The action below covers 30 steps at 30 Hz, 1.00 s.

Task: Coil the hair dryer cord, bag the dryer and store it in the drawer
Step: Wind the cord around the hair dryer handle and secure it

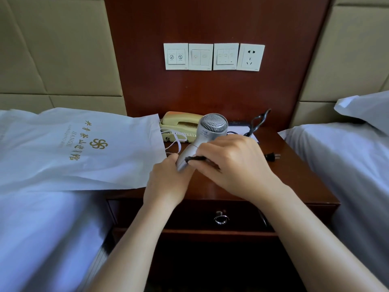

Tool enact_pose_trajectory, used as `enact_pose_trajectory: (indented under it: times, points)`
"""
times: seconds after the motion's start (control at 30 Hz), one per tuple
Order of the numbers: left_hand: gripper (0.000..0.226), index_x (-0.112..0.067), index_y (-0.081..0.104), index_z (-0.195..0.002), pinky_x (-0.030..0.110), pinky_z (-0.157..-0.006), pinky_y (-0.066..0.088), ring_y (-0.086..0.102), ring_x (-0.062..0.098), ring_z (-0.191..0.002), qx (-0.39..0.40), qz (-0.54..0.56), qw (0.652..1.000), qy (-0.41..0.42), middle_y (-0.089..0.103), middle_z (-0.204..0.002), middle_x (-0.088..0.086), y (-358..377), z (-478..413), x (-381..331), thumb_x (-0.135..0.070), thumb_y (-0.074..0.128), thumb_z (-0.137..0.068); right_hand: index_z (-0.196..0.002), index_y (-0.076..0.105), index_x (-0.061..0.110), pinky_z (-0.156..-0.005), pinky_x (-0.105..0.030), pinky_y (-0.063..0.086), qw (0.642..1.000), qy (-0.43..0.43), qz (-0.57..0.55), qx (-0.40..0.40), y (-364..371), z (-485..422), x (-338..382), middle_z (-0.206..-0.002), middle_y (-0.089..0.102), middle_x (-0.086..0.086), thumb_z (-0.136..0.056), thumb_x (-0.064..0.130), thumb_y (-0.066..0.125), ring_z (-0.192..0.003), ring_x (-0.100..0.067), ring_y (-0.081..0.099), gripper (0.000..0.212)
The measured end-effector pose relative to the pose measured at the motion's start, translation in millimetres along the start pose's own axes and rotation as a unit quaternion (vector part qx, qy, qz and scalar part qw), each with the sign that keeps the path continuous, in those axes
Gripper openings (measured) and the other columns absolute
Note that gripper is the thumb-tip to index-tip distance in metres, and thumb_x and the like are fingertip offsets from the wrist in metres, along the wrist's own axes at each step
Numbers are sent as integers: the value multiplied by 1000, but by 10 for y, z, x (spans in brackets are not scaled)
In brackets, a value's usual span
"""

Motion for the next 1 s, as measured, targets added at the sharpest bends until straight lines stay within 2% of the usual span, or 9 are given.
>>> enact_pose_trajectory:
  times: [0.1, 0.2, 0.3, 0.43, 0.53, 0.67, 0.77, 0.83, 1.0]
  points:
    - [43, -12, 49, -76, 35, -59, 40, 46, 29, -61, -34, -26, 999, 10, 50, -65, 8, -58, -26, 12, -53, 38, -86, -67, 60, 18, -38, -27, 34, 996, 76, 6, 49, 0, 86, -89, -51, 57, 3, -83, 37, 51, -44, -18, 51, 26]
    - [43, -15, 56, -85, 38, -63, 46, 54, 38, -73, -59, -23, 998, 14, 59, -74, 13, -104, -62, 68, -52, 36, -90, -78, 57, 19, -38, -28, 33, 991, 107, -1, 86, 55, 180, -125, -51, 55, 4, -77, 32, 49, -44, -20, 51, 15]
    - [36, -16, 51, -83, 36, -59, 39, 51, 38, -73, -72, -29, 997, 15, 56, -74, 12, -148, -63, 74, -46, 35, -92, -85, 57, 21, -41, -27, 35, 985, 132, -13, 109, 91, 230, -218, -56, 56, 6, -78, 29, 51, -49, -20, 54, 11]
    - [30, -15, 49, -85, 38, -65, 42, 49, 37, -76, -82, -77, 994, 11, 53, -79, 12, -214, -56, 64, -40, 35, -94, -74, 55, 21, -45, -23, 28, 978, 164, -8, 125, 91, 273, -423, -59, 51, 6, -80, 37, 50, -57, -18, 47, 17]
    - [32, -12, 50, -87, 41, -69, 43, 49, 37, -80, -82, -105, 991, 24, 53, -86, 14, -217, -61, 65, -38, 33, -95, -67, 51, 19, -51, -29, 25, 983, 144, -2, 114, 100, 293, -541, -61, 44, 9, -79, 44, 45, -62, -17, 44, 29]
    - [36, -11, 56, -91, 39, -72, 41, 46, 34, -79, -63, -125, 989, 36, 54, -92, 12, -189, -45, 10, -36, 30, -96, -67, 54, 18, -59, -28, 27, 985, 143, 37, 85, 76, 321, -662, -64, 42, 11, -76, 43, 48, -63, -23, 51, 27]
    - [32, -21, 55, -86, 36, -70, 38, 45, 33, -77, -38, -119, 992, 24, 52, -83, 7, -175, -13, -38, -36, 29, -97, -65, 53, 17, -58, -28, 28, 983, 150, 69, 74, 51, 337, -735, -62, 50, 4, -77, 45, 50, -62, -24, 52, 31]
    - [29, -25, 51, -78, 37, -72, 44, 53, 36, -77, -4, -89, 996, 3, 53, -73, 6, -149, -15, -29, -36, 31, -96, -64, 53, 16, -56, -30, 29, 984, 147, 68, 72, 51, 341, -744, -60, 50, 2, -78, 47, 50, -60, -23, 50, 34]
    - [20, -29, 55, -83, 40, -80, 50, 63, 40, -80, 44, -46, 997, -35, 54, -66, 2, -141, -35, 94, -29, 37, -92, -69, 51, 19, -62, -27, 26, 980, 129, -17, 151, 128, 398, -721, -64, 44, 8, -72, 51, 59, -69, -17, 46, 33]
Point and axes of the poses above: each hand's wrist, its own z-axis away from the middle knuckle, its own y-axis out of the palm, x = y × z, the point moved 5 cm from there along -z, towards the middle knuckle
